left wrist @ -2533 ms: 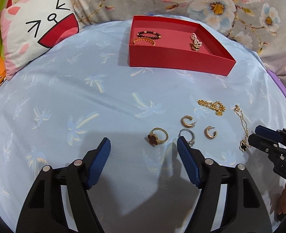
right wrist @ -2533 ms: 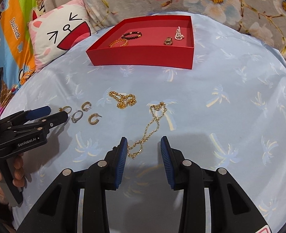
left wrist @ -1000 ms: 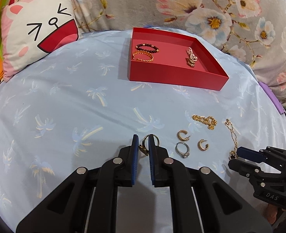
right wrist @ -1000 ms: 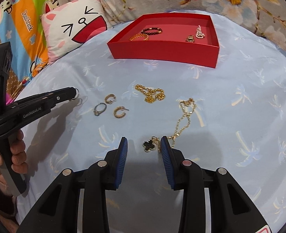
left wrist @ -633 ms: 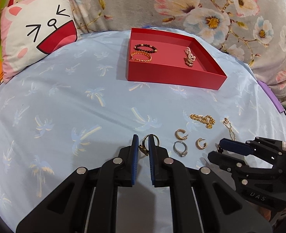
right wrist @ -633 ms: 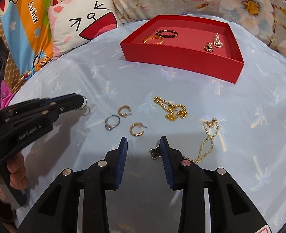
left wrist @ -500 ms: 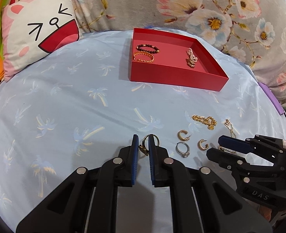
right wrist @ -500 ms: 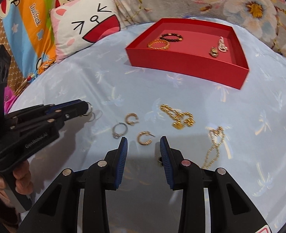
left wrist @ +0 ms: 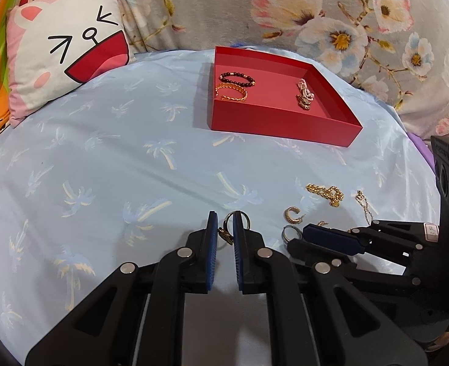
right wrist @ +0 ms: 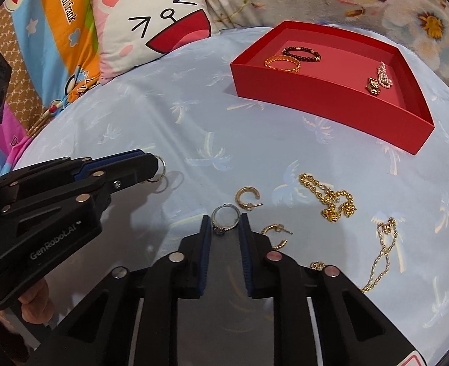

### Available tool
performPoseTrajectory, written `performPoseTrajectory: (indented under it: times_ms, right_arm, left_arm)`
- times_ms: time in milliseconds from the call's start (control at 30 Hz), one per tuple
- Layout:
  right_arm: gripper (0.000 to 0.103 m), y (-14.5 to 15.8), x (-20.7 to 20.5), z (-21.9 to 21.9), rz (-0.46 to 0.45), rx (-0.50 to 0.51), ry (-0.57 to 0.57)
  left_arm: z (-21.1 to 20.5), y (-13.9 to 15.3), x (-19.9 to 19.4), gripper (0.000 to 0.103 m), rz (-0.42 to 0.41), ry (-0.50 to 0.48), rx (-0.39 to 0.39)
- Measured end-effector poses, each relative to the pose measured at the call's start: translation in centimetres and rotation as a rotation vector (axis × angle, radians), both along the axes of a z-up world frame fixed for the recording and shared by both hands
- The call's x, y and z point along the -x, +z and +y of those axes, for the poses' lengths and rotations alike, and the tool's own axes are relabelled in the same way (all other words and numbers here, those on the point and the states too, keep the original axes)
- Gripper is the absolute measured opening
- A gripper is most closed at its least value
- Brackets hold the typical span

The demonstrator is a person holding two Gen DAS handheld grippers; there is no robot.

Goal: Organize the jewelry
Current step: 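Grasp the silver ring with the right tool while the left tool holds its ring, then carry both rings into the red box and open both tools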

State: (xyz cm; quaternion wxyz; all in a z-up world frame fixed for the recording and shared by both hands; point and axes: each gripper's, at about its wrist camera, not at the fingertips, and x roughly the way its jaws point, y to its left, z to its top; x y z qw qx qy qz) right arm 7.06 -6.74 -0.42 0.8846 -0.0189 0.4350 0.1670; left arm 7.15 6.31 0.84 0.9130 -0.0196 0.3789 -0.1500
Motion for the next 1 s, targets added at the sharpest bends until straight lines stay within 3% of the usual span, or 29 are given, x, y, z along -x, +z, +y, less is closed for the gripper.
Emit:
performPoseTrajectory:
  times_ms: [67,367,567,800,1000]
  right_arm:
    - [0.009,0.0,0.0,-0.2,-0.006,0.006,-0.002]
    - [0.008,0.1,0.3,-1.3,-0.013,-0.006,-0.017]
    - [0.008,2.2,0.8,-3.0,-0.058,-0.031,-0.047]
    - [0.008,7.5,-0.6,-7.8,-0.160,-0.039,-0.146]
    - [0.008,10.2,-5.6,-11.8,-0.190,-0.048,-0.236]
  left_arm:
    - [0.0,0.0,0.0,0.009,0.000,0.000,-0.002]
    - [0.1,-0.2,-0.2,0.009,0.006,0.004,-0.004]
    - [-0.2,0.1,-0.2,0.009,0.011,-0.011,0.009]
    - [-2.2,4.0,-1.8,0.009,-0.053,-0.092,-0.028]
    - [-5.6,8.2,-6.4,0.010,-0.144,-0.141,-0.035]
